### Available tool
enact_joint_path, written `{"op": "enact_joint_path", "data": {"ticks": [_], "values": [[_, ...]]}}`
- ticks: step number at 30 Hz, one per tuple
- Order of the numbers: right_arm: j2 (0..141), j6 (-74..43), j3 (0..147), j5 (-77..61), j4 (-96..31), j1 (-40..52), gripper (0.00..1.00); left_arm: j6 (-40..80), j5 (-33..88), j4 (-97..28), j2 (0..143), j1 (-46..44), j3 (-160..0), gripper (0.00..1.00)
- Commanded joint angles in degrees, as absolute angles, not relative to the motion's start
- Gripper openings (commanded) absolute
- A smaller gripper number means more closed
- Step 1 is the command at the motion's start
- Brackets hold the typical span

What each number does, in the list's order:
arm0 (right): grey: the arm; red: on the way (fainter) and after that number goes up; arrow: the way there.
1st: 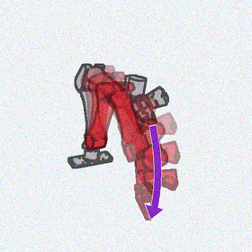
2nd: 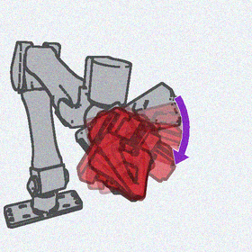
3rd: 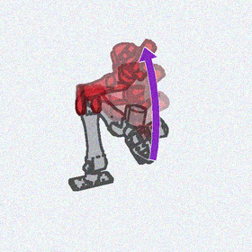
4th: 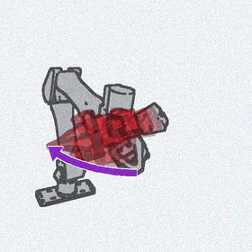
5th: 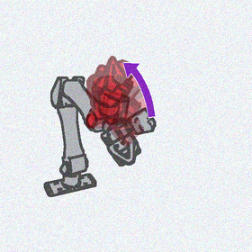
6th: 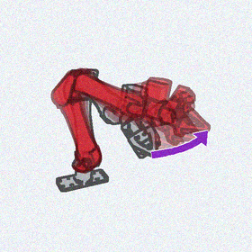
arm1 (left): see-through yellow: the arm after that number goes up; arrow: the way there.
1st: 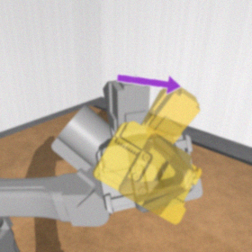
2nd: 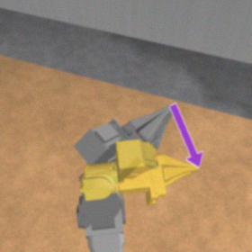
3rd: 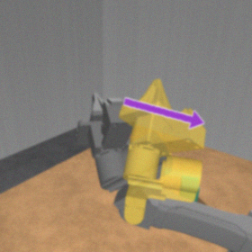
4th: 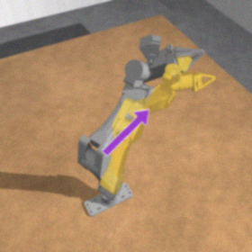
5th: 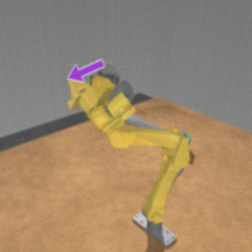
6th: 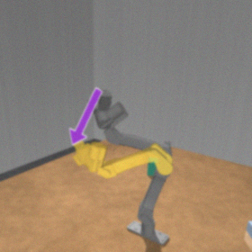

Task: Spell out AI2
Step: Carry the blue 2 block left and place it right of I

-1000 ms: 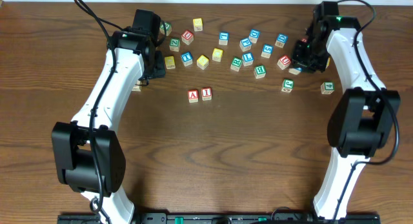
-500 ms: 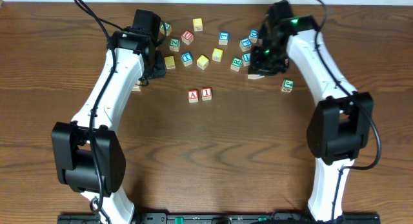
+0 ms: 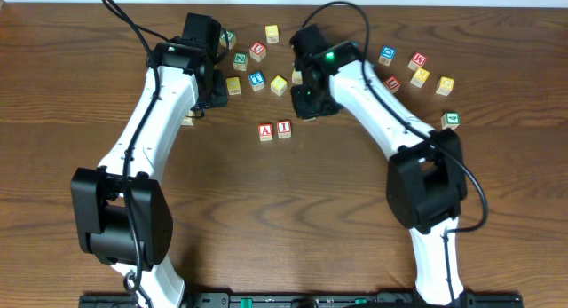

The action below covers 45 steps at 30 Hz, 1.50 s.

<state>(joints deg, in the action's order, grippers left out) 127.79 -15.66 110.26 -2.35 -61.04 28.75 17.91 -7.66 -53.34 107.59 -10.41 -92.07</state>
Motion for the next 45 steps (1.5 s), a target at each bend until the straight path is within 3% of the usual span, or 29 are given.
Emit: {"op": "enact_joint_path", "data": {"ticks": [1, 9, 13, 26, 33, 45], "values": [[130.67, -16.27, 110.02, 0.75, -61.28, 29.63, 0.17, 17.21, -8.19, -53.34, 107.53, -10.41, -92.09, 0.53], [133.67, -16.32, 110.02, -0.82, -61.80, 29.67, 0.15, 17.21, -8.16, -53.74, 107.53, -10.41, -92.09, 0.53], [134.06, -19.70, 110.02, -0.78, -62.26, 29.67, 0.21, 17.89, -8.16, -53.76, 107.53, -10.41, -92.09, 0.52], [134.13, -25.71, 110.02, -0.80, -64.05, 29.69, 0.25, 18.04, -7.94, -53.78, 107.53, -10.41, -92.09, 0.52], [134.13, -25.74, 110.02, -0.86, -63.83, 29.69, 0.41, 18.04, -7.94, -53.82, 107.53, -10.41, -92.09, 0.53], [132.38, -25.15, 113.08, -1.28, -64.01, 28.45, 0.43, 16.34, -7.90, -53.76, 107.50, -10.41, -92.14, 0.52]]}}
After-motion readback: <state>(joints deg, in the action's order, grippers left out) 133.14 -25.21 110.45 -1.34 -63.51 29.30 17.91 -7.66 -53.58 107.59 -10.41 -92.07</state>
